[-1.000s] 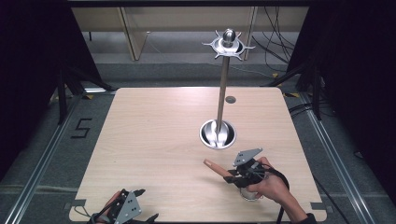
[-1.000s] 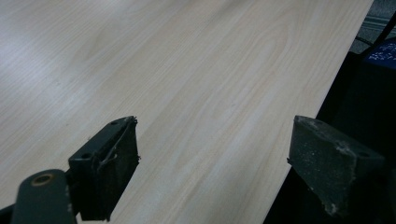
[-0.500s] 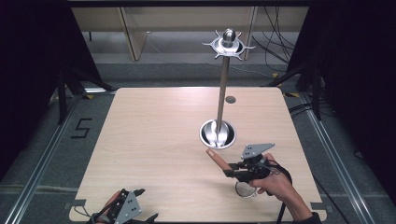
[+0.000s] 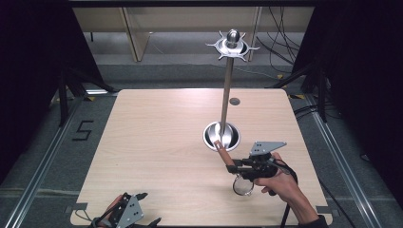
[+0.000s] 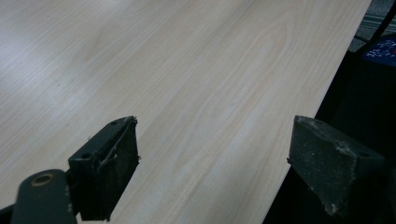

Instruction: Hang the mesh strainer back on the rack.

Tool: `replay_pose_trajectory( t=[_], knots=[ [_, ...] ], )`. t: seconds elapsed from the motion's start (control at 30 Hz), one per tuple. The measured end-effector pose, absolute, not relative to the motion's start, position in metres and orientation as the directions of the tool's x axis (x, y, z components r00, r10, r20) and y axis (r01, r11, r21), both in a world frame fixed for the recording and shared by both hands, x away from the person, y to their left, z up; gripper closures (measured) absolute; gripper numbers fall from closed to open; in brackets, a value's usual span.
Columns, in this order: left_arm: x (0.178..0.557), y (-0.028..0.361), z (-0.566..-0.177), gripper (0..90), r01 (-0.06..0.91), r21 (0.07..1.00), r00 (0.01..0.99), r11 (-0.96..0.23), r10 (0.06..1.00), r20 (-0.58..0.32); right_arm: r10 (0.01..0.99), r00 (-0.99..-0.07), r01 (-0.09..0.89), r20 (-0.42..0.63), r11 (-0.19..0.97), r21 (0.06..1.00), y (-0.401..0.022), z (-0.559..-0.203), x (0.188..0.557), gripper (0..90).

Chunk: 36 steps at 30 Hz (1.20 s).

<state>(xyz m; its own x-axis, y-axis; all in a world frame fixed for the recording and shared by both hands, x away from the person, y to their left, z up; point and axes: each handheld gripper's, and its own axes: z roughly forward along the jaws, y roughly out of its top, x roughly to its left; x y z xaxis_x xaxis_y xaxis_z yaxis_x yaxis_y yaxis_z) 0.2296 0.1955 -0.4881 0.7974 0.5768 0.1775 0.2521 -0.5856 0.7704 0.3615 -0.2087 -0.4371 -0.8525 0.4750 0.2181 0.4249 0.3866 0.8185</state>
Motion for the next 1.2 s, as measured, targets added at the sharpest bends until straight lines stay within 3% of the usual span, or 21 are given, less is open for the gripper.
replay_pose_trajectory(
  t=[0.43, 0.77, 0.97, 1.2],
  knots=[
    [0.231, 0.197, -0.488, 15.2, 0.251, 0.771, 0.793, -0.585, 0.581, 0.182, 0.425, -0.877, 0.364, 0.223, 0.286, 0.886, -0.208, -0.406, 0.369, 71.6],
    [0.231, 0.196, -0.488, 15.2, 0.254, 0.768, 0.796, -0.588, 0.578, 0.18, 0.452, -0.864, 0.358, 0.222, 0.242, 0.902, -0.212, -0.385, 0.373, 71.6],
    [0.231, 0.196, -0.489, 15.2, 0.256, 0.766, 0.797, -0.59, 0.577, 0.179, 0.461, -0.872, 0.287, 0.164, 0.21, 0.935, -0.217, -0.366, 0.38, 71.6],
    [0.231, 0.196, -0.488, 15.3, 0.261, 0.76, 0.8, -0.595, 0.574, 0.174, 0.467, -0.868, 0.27, 0.169, 0.159, 0.95, -0.224, -0.343, 0.383, 71.6]
  ],
)
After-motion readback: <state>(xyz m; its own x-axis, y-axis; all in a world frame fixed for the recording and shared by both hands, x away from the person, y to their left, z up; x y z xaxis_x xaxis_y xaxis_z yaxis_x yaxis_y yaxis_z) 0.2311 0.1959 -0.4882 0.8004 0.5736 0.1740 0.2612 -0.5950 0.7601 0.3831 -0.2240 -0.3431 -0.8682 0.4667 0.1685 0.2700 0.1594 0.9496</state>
